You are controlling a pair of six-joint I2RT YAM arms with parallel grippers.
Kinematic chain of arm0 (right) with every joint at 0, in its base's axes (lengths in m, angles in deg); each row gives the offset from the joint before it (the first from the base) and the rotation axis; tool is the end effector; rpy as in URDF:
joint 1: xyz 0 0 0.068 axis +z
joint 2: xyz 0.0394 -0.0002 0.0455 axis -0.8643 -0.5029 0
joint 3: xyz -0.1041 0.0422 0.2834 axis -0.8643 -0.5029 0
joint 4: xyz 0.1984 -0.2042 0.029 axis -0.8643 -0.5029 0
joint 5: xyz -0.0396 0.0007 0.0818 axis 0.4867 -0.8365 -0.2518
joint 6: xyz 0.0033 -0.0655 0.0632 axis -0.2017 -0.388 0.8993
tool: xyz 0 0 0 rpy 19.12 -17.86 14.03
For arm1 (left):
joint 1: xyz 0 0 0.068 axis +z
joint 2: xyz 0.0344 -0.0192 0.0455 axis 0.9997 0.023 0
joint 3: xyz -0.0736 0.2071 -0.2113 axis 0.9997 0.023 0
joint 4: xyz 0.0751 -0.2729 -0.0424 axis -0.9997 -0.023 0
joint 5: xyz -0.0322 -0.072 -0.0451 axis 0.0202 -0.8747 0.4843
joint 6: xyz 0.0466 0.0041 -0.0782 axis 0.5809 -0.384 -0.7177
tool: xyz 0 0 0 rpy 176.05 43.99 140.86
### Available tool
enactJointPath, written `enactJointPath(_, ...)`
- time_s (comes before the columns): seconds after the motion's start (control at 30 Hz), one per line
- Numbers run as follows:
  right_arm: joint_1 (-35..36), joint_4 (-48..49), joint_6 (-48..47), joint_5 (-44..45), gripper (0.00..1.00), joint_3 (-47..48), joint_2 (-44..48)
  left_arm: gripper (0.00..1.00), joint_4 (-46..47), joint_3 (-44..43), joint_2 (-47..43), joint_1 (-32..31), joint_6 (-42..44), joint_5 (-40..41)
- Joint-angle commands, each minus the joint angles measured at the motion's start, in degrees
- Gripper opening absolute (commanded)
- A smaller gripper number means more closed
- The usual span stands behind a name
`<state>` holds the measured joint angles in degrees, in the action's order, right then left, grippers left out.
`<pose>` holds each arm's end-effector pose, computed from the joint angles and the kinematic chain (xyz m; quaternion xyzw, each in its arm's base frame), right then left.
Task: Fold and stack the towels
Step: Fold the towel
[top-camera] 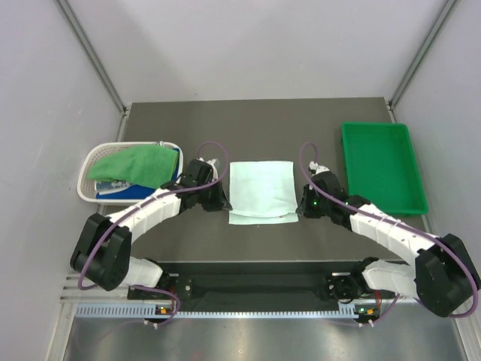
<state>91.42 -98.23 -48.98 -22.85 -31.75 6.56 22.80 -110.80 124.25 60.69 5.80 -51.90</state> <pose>0.2254 0.1409 0.1779 -0.0111 0.9335 0.1935 0.3018 0.2663 -0.1685 0.1806 -0.0173 0.9353 -0.2906 0.2010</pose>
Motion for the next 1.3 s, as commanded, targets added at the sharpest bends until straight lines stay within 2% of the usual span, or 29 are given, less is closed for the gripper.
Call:
enactJointPath(0.0,1.0,0.4,1.3,0.8,0.0,-1.0,1.5,0.0,0.8,1.7,-1.6,-1.1,-0.2,0.3)
enactJointPath(0.67,1.9,1.9,2.3,0.9,0.0,-4.6,1.8,0.0,3.5,4.9,0.5,-1.8,-1.1,0.9)
enactJointPath(1.03,1.9,6.0,3.1,0.1,0.02,-7.0,-1.9,0.0,5.7,6.0,4.1,-2.5,-0.2,0.1)
enactJointPath(1.1,2.0,6.1,3.1,0.2,0.06,-7.0,-2.5,0.04,6.2,6.3,4.9,-2.6,0.1,-0.1)
enactJointPath(1.13,2.0,6.1,3.0,0.1,0.08,-7.0,-2.7,0.14,6.2,6.3,5.0,-2.6,0.0,-0.1)
enactJointPath(1.17,2.0,6.0,2.9,0.1,0.11,-7.0,-2.5,0.18,6.2,6.4,5.0,-2.6,0.1,0.0)
enactJointPath(1.2,1.9,5.8,3.0,0.1,0.2,-7.0,-2.3,0.22,6.0,6.1,4.4,-2.6,0.3,0.1)
enactJointPath(1.27,2.0,4.7,2.7,0.2,0.3,-6.6,-1.2,0.34,4.9,5.3,3.6,-2.6,0.7,1.8)
